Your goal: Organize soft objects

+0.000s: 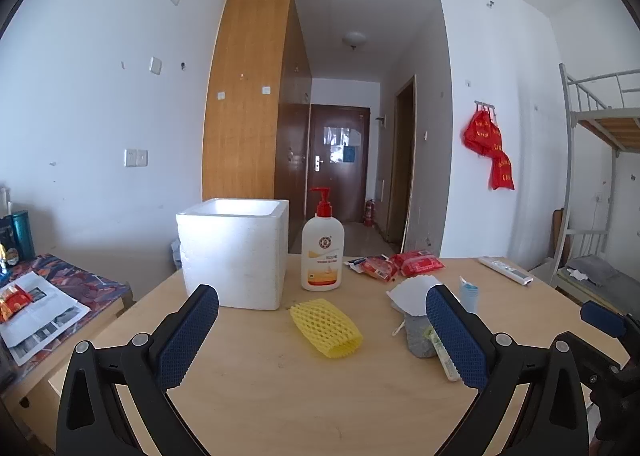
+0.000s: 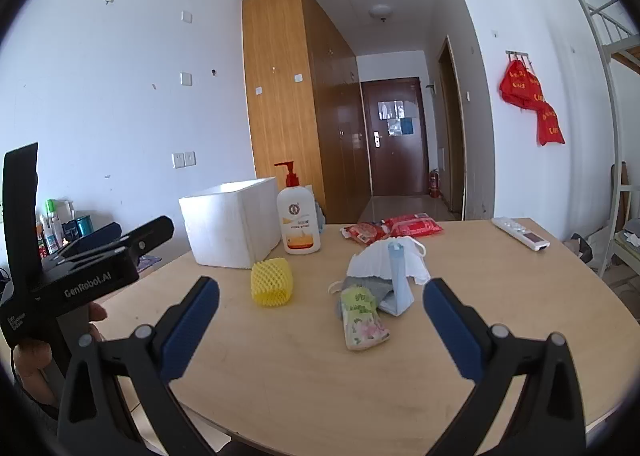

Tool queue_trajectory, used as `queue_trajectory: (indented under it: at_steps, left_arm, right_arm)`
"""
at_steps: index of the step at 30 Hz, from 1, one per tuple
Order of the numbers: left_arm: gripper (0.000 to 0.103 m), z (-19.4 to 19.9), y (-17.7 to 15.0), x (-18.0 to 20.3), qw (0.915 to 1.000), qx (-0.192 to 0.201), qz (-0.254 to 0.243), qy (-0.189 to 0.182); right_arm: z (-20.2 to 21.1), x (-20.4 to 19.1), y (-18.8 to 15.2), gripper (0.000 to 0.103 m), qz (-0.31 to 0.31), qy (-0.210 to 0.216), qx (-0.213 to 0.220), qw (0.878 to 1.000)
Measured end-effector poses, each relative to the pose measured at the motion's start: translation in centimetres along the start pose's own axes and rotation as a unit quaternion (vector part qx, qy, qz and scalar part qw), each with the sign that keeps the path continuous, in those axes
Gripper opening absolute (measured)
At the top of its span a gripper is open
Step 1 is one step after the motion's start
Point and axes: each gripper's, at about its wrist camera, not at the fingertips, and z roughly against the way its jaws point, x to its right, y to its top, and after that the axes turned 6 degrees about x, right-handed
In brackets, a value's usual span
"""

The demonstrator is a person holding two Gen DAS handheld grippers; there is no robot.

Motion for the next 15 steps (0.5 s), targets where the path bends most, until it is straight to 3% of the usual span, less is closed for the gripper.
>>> queue_trajectory:
  at_steps: [15]
  left_arm:
    - [0.103, 0.09, -0.1, 0.13, 1.0, 0.002, 0.0, 0.002]
  right_arm:
    - [0.65, 0.15, 0.27, 0.103, 0.001, 0.0, 0.009, 1.0]
